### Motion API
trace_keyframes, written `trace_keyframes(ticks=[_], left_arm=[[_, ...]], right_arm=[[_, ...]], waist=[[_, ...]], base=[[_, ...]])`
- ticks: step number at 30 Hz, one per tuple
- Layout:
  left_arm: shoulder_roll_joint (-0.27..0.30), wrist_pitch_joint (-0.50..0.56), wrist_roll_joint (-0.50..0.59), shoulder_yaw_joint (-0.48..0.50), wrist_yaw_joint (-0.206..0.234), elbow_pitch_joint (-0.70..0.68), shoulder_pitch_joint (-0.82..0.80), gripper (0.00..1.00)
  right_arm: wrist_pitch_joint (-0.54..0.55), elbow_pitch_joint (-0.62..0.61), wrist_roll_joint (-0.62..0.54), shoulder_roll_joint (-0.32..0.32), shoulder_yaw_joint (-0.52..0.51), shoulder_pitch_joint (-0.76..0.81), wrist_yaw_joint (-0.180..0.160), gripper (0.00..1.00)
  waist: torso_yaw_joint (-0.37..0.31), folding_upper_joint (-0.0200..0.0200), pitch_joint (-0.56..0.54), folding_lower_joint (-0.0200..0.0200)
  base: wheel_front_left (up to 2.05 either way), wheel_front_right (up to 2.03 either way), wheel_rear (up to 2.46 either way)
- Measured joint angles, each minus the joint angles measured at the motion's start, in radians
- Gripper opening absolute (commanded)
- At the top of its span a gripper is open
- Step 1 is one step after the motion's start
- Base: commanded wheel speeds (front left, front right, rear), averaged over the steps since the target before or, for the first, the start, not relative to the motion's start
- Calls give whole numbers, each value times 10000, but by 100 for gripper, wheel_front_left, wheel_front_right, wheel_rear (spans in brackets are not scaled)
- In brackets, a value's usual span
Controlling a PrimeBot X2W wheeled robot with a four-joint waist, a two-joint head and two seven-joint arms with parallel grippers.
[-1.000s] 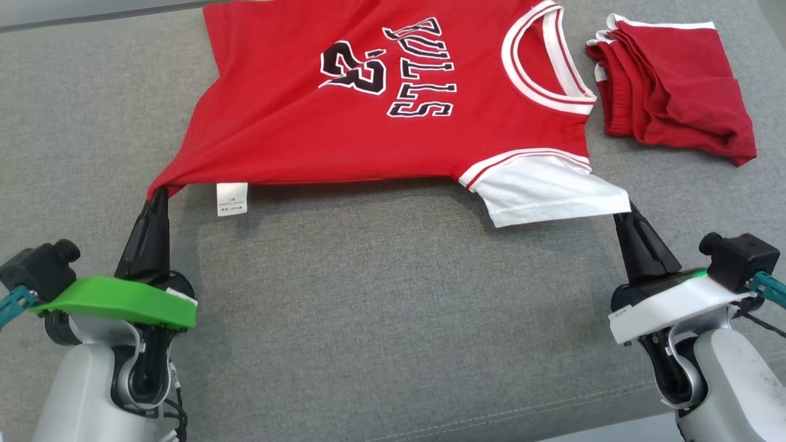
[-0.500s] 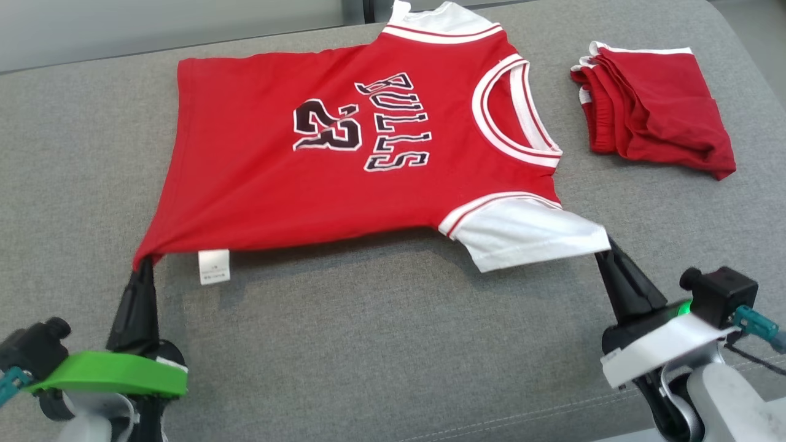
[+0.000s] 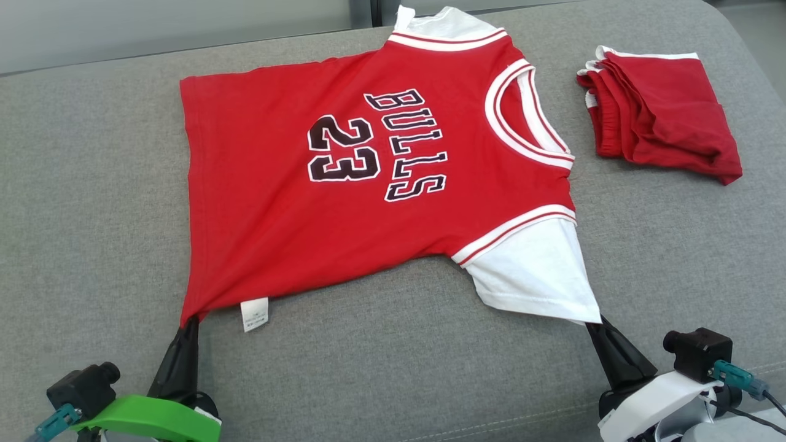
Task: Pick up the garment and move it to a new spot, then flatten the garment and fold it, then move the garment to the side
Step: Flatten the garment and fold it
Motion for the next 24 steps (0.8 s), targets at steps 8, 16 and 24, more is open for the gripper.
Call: trace_keyframes(ticks=[8, 16, 24], left_arm=[[242, -19, -19, 359, -2, -324, 259, 0], [297, -27, -59, 213, -2, -562, 478, 0], [313, 35, -13, -167, -2, -639, 570, 0]], right_arm=[[12, -261, 31, -178, 128, 457, 0, 0], [196, -412, 73, -529, 123, 824, 2, 0], [355, -671, 211, -531, 301, 910, 2, 0]], waist=[[61, 0, -14, 0], [24, 0, 9, 0], [-170, 0, 47, 0]], base=[[0, 0, 0], [0, 0, 0], [0, 0, 0]])
